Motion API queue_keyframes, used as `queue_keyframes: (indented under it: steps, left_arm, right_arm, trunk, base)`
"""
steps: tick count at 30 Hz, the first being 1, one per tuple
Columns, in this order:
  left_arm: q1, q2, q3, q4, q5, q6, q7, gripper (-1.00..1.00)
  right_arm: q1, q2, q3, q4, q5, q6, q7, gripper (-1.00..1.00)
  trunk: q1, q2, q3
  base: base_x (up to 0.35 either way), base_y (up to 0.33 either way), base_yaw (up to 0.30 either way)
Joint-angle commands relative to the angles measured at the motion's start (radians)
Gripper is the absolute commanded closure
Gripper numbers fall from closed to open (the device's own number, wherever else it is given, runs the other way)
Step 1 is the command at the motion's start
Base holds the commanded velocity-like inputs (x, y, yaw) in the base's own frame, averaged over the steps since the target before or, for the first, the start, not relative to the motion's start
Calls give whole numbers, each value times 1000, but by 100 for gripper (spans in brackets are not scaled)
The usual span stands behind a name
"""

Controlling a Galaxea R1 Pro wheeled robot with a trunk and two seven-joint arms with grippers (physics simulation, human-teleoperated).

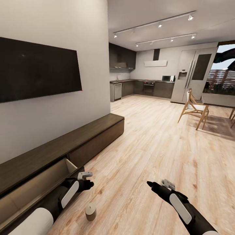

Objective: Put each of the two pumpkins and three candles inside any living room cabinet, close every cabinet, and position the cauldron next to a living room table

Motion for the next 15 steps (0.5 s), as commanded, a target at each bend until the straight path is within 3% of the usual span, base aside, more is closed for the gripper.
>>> queue_keyframes:
  steps: [1, 6, 15]
  left_arm:
    - [-1, 1, -5, -2, 11, 2, 9, -100]
    - [-1, 1, -5, 8, 9, 1, 9, -100]
    - [-2, 1, -5, 99, 5, -13, 9, -100]
  right_arm:
    - [-1, -1, 4, -1, -10, -1, -9, -100]
    - [-1, -1, 5, 1, -10, -5, -9, -100]
    - [-1, 0, 6, 1, -11, -6, -8, -100]
  trunk:
    - [0, -1, -1]
    - [0, -1, -1]
    - [0, -1, -1]
  base:
    - [0, 0, 0]
    - [0, 0, 0]
    - [27, 0, 0]
